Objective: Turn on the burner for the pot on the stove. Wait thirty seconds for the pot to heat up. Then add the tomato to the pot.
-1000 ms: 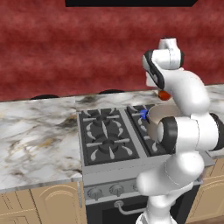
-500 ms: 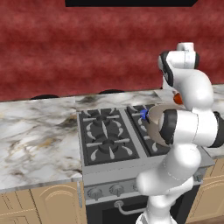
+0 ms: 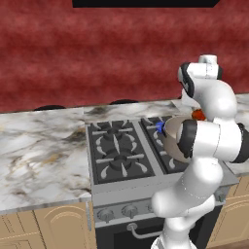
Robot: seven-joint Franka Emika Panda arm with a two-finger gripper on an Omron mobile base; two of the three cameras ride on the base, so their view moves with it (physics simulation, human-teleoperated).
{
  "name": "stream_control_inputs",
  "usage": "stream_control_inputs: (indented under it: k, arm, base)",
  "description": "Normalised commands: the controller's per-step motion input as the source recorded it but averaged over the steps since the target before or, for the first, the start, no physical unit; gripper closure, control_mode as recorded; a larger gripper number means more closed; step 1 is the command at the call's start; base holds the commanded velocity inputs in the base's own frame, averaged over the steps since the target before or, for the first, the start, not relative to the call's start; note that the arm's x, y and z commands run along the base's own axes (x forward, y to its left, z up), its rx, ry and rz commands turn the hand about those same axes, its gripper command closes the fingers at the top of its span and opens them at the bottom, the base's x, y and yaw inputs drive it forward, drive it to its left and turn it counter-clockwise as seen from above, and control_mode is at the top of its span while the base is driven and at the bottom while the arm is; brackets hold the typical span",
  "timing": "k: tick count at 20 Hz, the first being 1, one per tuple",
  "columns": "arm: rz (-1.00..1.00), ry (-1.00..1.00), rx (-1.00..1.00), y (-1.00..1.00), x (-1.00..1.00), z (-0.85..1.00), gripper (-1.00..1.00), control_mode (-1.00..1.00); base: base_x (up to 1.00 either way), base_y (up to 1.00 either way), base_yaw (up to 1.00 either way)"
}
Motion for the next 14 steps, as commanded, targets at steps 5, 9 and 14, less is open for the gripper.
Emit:
stream_control_inputs:
  k: [5,9,14]
  arm:
    - [0.00,-0.03,0.00,0.00,0.00,-0.35,1.00,-1.00]
    - [0.00,-0.02,0.00,0.00,0.00,-0.32,1.00,-1.00]
    - [-0.02,-0.08,-0.02,0.00,0.00,-0.19,1.00,-1.00]
  base:
    - [0.00,0.00,0.00]
    - [0.00,0.00,0.00]
    - [0.00,0.00,0.00]
